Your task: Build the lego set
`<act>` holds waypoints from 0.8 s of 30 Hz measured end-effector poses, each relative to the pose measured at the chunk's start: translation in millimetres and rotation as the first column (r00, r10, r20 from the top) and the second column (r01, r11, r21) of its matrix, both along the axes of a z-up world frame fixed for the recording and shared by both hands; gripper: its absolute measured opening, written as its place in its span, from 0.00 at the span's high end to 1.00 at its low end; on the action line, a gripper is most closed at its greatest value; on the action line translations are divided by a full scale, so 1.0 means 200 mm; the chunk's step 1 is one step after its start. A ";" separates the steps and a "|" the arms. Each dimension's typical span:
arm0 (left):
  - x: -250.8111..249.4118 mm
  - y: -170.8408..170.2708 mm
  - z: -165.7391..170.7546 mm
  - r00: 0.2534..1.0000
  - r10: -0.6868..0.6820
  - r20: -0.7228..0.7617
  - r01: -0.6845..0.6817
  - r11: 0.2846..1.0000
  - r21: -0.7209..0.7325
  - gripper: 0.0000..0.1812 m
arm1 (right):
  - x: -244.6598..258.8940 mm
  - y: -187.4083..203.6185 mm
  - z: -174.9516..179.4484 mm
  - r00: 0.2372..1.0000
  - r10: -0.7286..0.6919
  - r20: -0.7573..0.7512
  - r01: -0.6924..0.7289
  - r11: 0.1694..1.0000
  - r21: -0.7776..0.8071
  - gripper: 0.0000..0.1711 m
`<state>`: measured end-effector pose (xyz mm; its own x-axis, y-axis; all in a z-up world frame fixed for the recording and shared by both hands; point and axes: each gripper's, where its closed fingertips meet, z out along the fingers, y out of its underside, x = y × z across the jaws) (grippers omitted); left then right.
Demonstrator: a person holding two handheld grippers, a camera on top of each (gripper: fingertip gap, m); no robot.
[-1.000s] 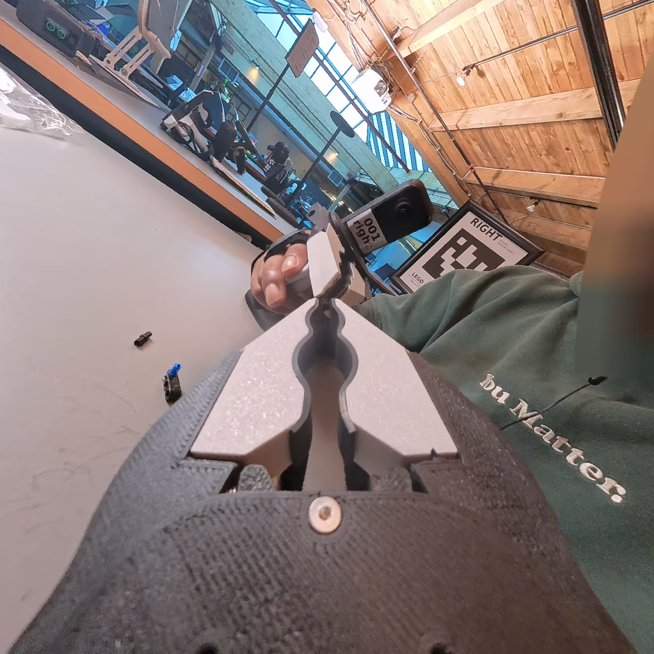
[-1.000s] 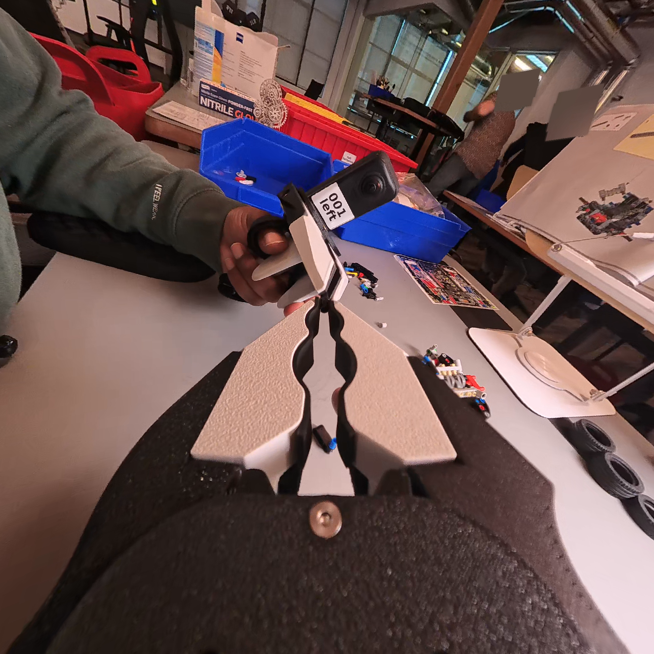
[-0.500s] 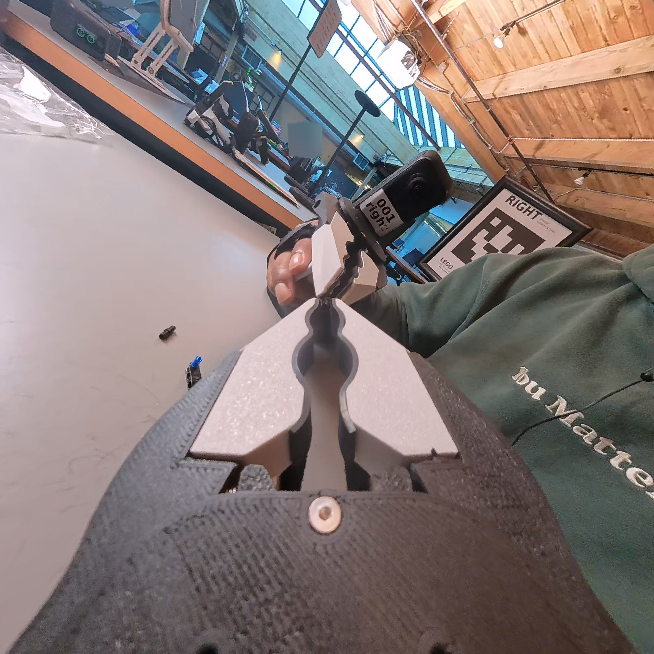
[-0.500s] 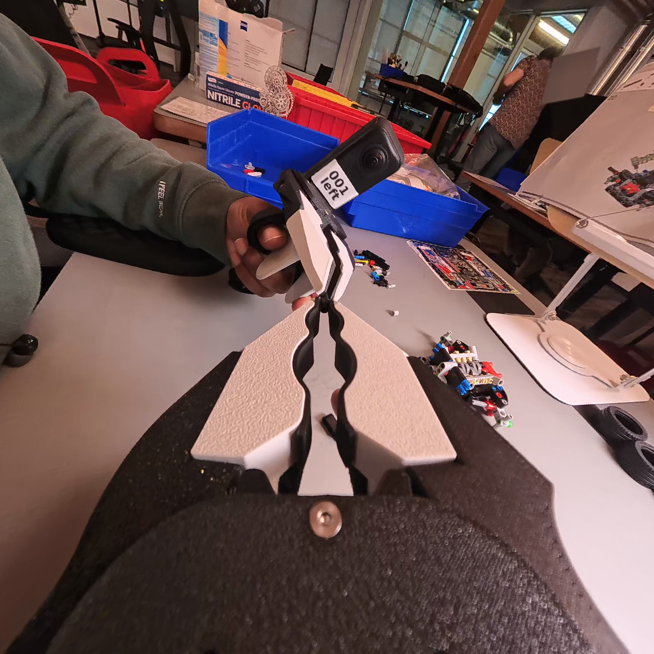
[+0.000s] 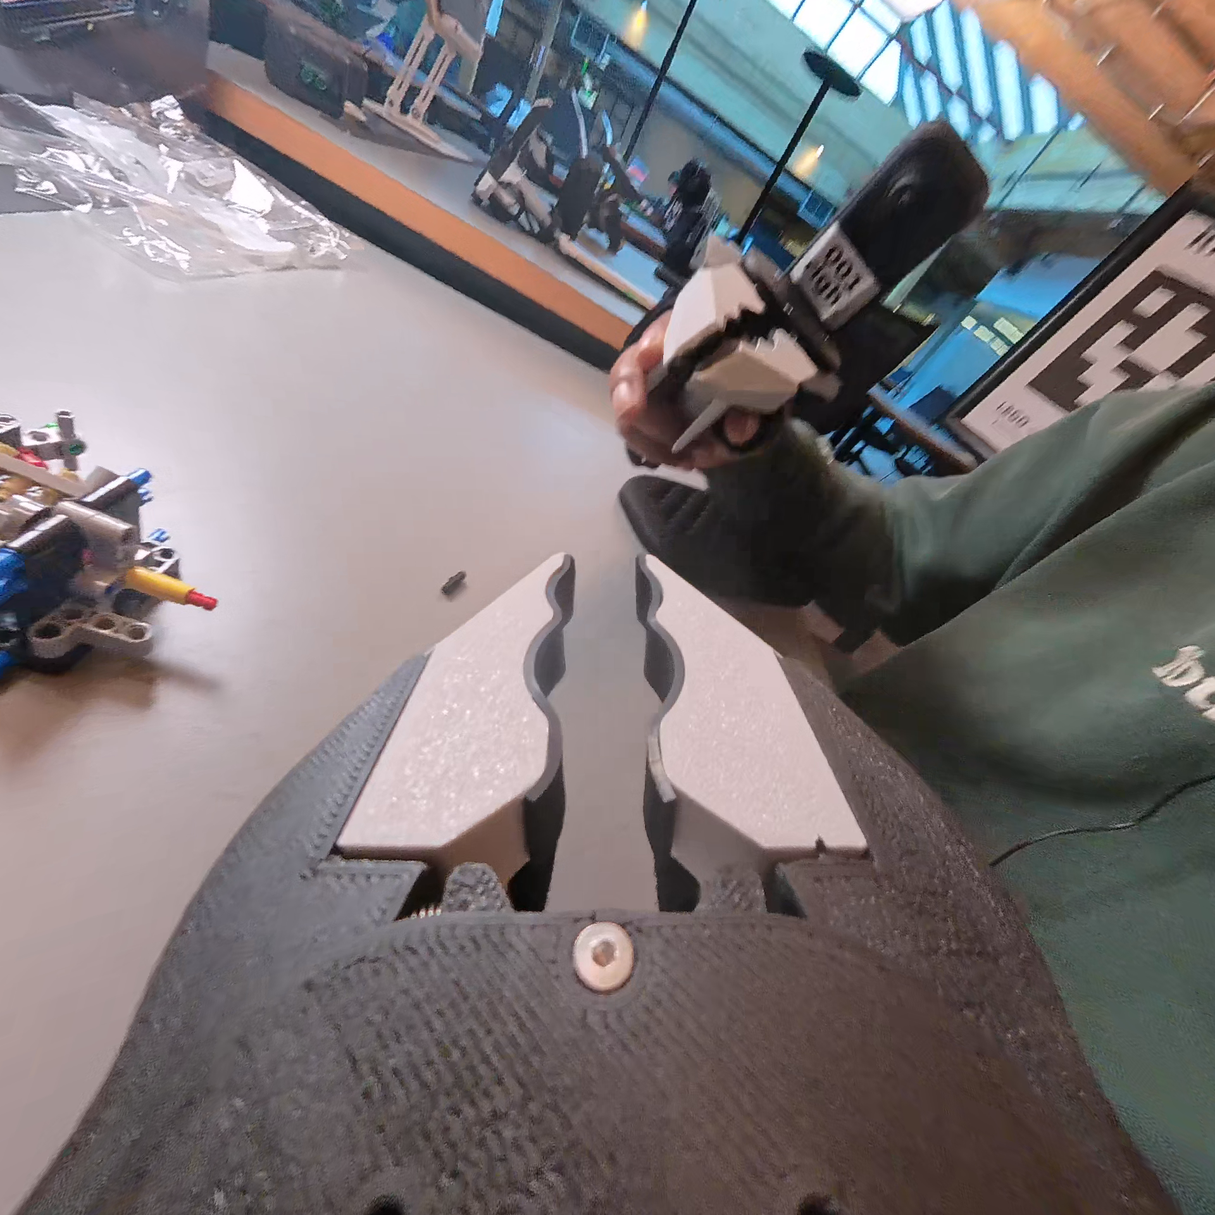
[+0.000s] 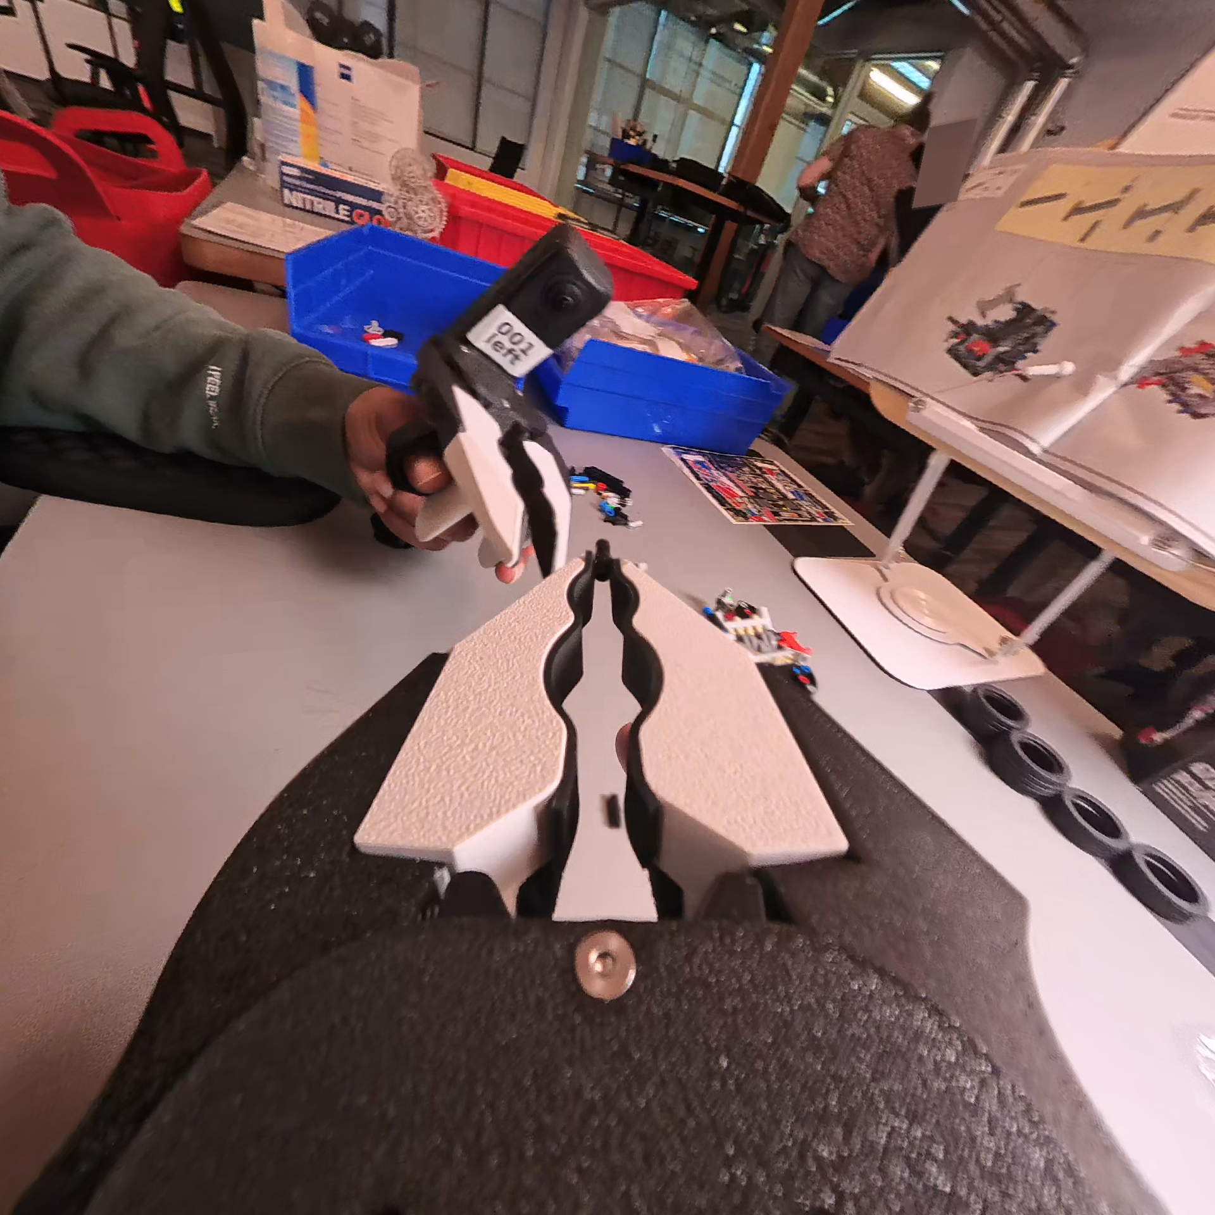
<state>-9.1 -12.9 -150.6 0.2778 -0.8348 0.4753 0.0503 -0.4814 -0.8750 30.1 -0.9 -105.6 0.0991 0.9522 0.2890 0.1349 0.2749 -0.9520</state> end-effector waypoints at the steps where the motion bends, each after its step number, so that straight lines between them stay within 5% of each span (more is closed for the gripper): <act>1: -0.01 0.01 -0.03 0.999 0.008 -0.053 -0.006 1.000 0.026 0.90 | 0.03 0.03 0.00 1.000 -0.024 0.002 0.024 1.000 0.000 0.98; 6: -0.08 0.12 -0.19 0.920 0.049 -0.389 0.035 0.978 0.206 0.90 | 0.16 0.17 -0.04 0.989 -0.137 0.048 0.138 0.990 -0.017 0.98; 12: -0.01 0.11 -0.36 0.779 -0.121 -0.615 0.261 0.955 0.143 0.93 | 0.24 0.30 -0.17 0.963 -0.231 0.137 0.238 0.971 -0.034 0.99; 17: 0.06 0.10 -0.45 0.703 -0.173 -0.689 0.323 0.942 0.094 0.97 | 0.24 0.30 -0.21 0.957 -0.236 0.167 0.245 0.969 -0.036 0.99; 24: 0.17 0.00 -0.48 0.714 -0.207 -0.669 0.355 0.930 0.092 0.99 | 0.21 0.26 -0.23 0.963 -0.197 0.184 0.207 0.978 -0.036 0.99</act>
